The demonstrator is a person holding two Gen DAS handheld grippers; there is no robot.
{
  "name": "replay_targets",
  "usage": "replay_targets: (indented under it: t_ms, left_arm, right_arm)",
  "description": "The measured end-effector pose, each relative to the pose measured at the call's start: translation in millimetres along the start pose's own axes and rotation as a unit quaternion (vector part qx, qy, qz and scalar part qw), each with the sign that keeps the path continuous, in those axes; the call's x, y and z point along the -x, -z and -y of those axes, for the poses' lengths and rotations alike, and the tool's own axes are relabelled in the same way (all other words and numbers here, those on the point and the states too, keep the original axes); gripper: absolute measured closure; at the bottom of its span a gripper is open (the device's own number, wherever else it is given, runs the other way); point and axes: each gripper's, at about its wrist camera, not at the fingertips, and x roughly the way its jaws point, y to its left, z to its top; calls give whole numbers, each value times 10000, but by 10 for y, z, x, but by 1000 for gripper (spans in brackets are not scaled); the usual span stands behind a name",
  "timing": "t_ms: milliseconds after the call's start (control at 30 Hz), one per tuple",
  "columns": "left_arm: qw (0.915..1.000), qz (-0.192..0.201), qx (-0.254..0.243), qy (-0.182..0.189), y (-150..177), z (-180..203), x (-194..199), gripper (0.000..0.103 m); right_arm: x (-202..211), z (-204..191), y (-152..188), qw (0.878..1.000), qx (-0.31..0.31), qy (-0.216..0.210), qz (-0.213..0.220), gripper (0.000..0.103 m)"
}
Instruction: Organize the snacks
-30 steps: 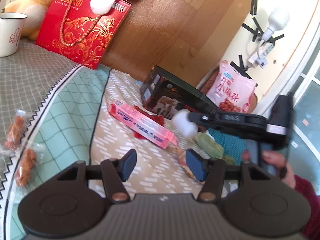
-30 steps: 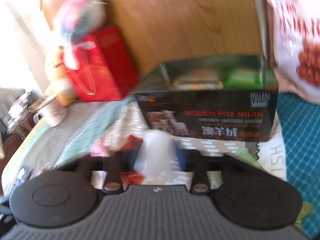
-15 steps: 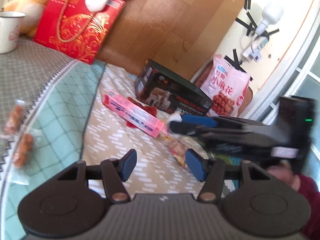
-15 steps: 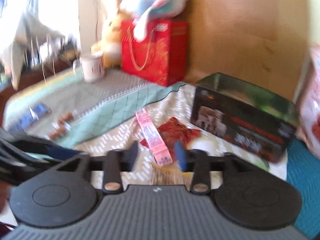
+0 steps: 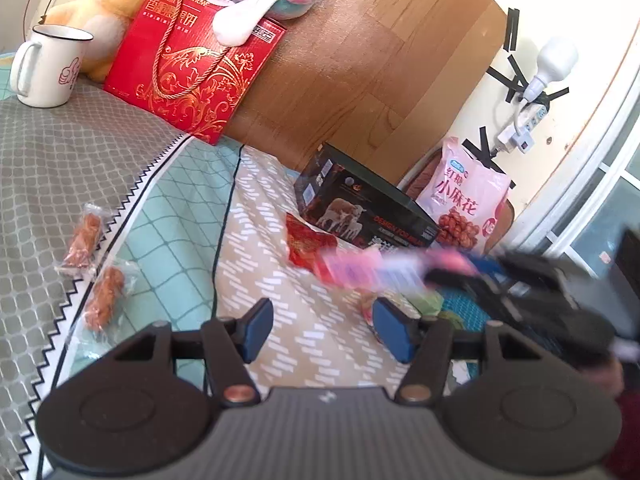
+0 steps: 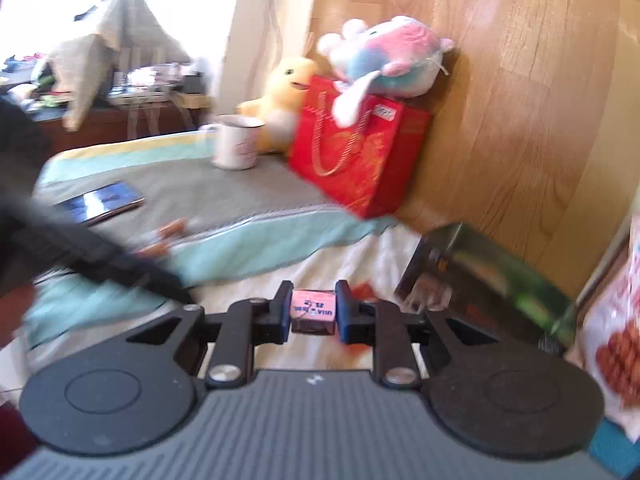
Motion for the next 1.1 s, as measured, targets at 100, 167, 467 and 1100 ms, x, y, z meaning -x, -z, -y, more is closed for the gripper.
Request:
replay_targets:
  t_ms: [100,167,467,1100]
  left_arm:
    - [9999,-128,-18,57,48,27,-39,47]
    - [9996,-258,-82,115,95,76,-96,47]
    - [9953,-686,-622,267,169,488,-407,44]
    - [9817,-1336,-1282,446,281,883,-713,49]
  right_arm:
    - [310,-43,320,9988,-212,-348,-270,79]
    - [446,-58,546,9976,-351,-429,-415,78]
    - [594,33,1058,9913,-924,762,-540,60]
    - [638,64,1124,9806,-1770,826,-190,80]
